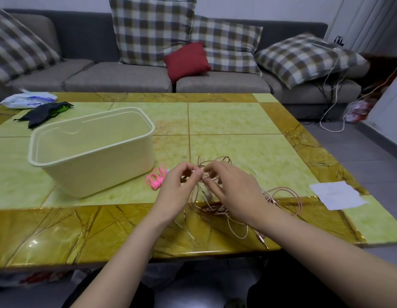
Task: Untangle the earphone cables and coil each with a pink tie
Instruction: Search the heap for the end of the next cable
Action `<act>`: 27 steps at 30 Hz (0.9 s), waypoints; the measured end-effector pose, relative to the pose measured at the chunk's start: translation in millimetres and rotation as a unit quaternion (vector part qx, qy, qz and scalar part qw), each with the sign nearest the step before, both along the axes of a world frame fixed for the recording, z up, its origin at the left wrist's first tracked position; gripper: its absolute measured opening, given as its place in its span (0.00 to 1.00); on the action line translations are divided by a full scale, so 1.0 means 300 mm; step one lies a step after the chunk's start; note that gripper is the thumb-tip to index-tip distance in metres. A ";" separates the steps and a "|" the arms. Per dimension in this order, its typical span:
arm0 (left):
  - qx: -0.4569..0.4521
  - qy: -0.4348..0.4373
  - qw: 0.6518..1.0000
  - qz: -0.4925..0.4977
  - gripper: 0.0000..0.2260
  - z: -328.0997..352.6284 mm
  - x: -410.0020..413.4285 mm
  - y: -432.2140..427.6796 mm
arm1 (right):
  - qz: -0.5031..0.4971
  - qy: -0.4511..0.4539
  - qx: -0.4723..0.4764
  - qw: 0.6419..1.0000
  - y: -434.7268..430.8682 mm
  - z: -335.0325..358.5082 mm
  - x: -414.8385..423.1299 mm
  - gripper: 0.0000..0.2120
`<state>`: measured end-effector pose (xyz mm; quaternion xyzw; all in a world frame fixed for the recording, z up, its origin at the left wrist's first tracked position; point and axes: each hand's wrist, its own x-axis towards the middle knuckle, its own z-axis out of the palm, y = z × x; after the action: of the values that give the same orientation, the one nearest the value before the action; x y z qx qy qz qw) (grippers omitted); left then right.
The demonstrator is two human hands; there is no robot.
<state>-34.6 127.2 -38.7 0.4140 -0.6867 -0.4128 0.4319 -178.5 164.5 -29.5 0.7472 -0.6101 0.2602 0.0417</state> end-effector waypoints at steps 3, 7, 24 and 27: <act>-0.018 -0.008 1.000 0.002 0.06 0.048 -0.002 -0.004 | 0.021 0.027 -0.017 0.999 -0.017 0.044 0.015 0.08; -0.014 -0.031 0.999 0.016 0.06 0.072 0.007 -0.036 | 0.026 -0.051 0.038 0.998 -0.036 0.110 0.020 0.12; -0.027 -0.075 0.996 -0.049 0.07 0.188 -0.056 -0.020 | 0.074 -0.299 0.015 0.951 -0.085 0.430 0.036 0.08; 0.021 -0.109 0.991 -0.077 0.10 0.158 -0.056 -0.025 | 0.080 -0.323 -0.020 0.943 -0.107 0.488 0.027 0.09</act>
<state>-51.5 119.7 8.9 0.4110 -0.7507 -0.4120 0.3126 -170.4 132.5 117.1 0.6681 -0.5237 0.5027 -0.1634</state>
